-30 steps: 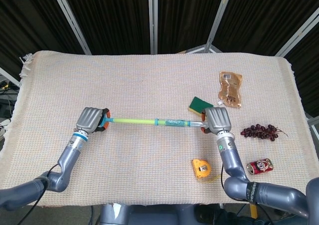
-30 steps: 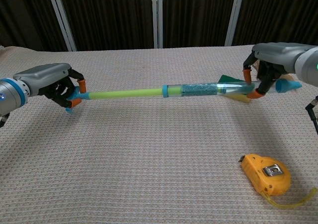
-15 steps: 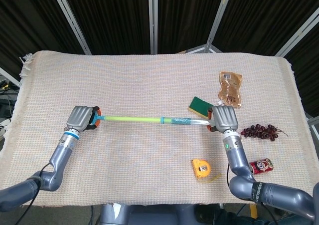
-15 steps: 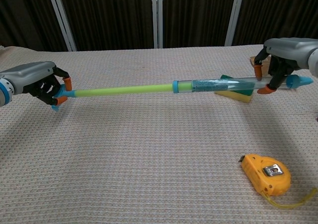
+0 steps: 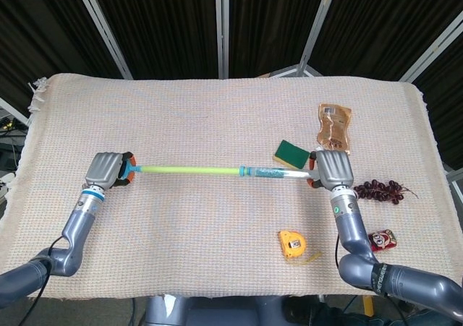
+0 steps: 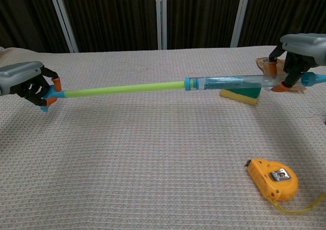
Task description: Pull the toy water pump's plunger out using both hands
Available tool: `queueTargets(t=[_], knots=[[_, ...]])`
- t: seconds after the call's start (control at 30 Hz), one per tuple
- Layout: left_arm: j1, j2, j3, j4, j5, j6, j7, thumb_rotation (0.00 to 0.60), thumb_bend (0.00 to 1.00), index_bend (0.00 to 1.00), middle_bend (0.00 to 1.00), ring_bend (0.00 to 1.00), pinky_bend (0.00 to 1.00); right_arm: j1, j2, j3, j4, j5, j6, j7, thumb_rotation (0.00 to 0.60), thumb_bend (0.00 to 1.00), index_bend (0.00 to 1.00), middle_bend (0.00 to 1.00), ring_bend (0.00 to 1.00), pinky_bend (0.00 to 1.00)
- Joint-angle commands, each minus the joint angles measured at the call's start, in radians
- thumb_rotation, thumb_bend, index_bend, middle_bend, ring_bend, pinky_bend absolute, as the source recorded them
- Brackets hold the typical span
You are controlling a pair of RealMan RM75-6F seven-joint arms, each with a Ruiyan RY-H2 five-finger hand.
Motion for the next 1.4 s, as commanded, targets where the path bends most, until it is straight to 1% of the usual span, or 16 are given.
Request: queueTargets(t=[0.03,0.47,0.53,0.57,0.63,0.7,0.77,0.93,1.0,1.07,1.13,1.17,1.23,1.27,1.33,1.4], knots=[[0.004,0.003,0.000,0.006,0.000,-0.002,-0.007,0.600,0.47,0.78,0.79,0.79,1.00,0.000,0.000,0.001,-0.001,-0.001,0.003,-0.002,0.600,0.56,0.77,1.00,1.00,1.00],[0.010,-0.002,0.003,0.032,0.012,-0.007,-0.034,0.600,0.47,0.75,0.79,0.79,1.00,0.000,-0.003,0.004,-0.001,0.000,0.004,-0.005,0.600,0.56,0.76,1.00,1.00,1.00],[0.010,-0.002,0.003,0.032,0.013,-0.006,-0.036,0.600,0.47,0.66,0.79,0.79,1.00,-0.001,-0.004,0.004,-0.001,-0.001,0.004,-0.004,0.600,0.44,0.64,1.00,1.00,1.00],[0.010,-0.002,0.003,0.031,0.015,-0.005,-0.038,0.600,0.46,0.55,0.79,0.79,1.00,-0.001,-0.005,0.003,-0.001,-0.003,0.004,-0.002,0.600,0.35,0.55,1.00,1.00,1.00],[0.011,-0.001,0.004,0.030,0.020,-0.004,-0.045,0.600,0.38,0.32,0.79,0.79,1.00,-0.002,-0.007,0.001,-0.001,-0.005,-0.004,0.004,0.600,0.07,0.26,1.00,1.00,1.00],[0.013,0.002,0.005,0.027,0.026,-0.002,-0.058,0.600,0.28,0.15,0.79,0.79,1.00,-0.005,-0.004,-0.001,-0.004,-0.008,-0.016,0.016,0.600,0.00,0.13,1.00,1.00,1.00],[0.017,0.007,0.007,0.023,0.033,0.004,-0.069,0.600,0.24,0.05,0.79,0.79,1.00,-0.009,-0.003,-0.004,-0.004,-0.024,-0.018,0.028,0.600,0.00,0.07,1.00,1.00,1.00],[0.041,0.038,0.007,-0.009,0.058,0.055,-0.099,0.600,0.24,0.01,0.78,0.79,0.99,-0.037,0.018,-0.030,-0.017,-0.117,0.011,0.065,0.600,0.00,0.03,1.00,1.00,1.00],[0.078,0.085,0.006,-0.067,0.092,0.141,-0.133,0.600,0.23,0.01,0.75,0.79,0.98,-0.092,0.067,-0.053,-0.061,-0.237,0.069,0.150,0.600,0.00,0.03,0.99,0.98,1.00],[0.108,0.121,0.013,-0.117,0.119,0.201,-0.151,0.600,0.19,0.02,0.65,0.72,0.89,-0.138,0.103,-0.079,-0.075,-0.346,0.103,0.248,0.600,0.00,0.04,0.92,0.91,0.97],[0.140,0.153,0.019,-0.165,0.137,0.258,-0.154,0.600,0.12,0.01,0.50,0.58,0.72,-0.179,0.134,-0.104,-0.071,-0.439,0.140,0.336,0.600,0.00,0.05,0.73,0.75,0.79],[0.157,0.170,0.024,-0.194,0.144,0.285,-0.153,0.600,0.08,0.01,0.38,0.45,0.57,-0.199,0.148,-0.117,-0.064,-0.486,0.162,0.378,0.600,0.00,0.04,0.66,0.68,0.70],[0.197,0.216,0.035,-0.272,0.158,0.342,-0.138,0.600,0.02,0.00,0.16,0.21,0.30,-0.248,0.170,-0.146,-0.036,-0.585,0.228,0.461,0.600,0.00,0.03,0.41,0.43,0.43],[0.213,0.237,0.042,-0.309,0.161,0.361,-0.122,0.600,0.01,0.00,0.06,0.09,0.16,-0.268,0.176,-0.158,-0.021,-0.622,0.257,0.488,0.600,0.00,0.03,0.33,0.34,0.34],[0.250,0.290,0.059,-0.404,0.164,0.397,-0.081,0.600,0.00,0.00,0.00,0.00,0.03,-0.310,0.189,-0.181,0.007,-0.686,0.321,0.530,0.600,0.00,0.00,0.11,0.10,0.11],[0.287,0.347,0.080,-0.505,0.170,0.436,-0.027,0.600,0.00,0.00,0.00,0.00,0.00,-0.353,0.201,-0.204,0.037,-0.735,0.379,0.544,0.600,0.00,0.00,0.02,0.01,0.01]])
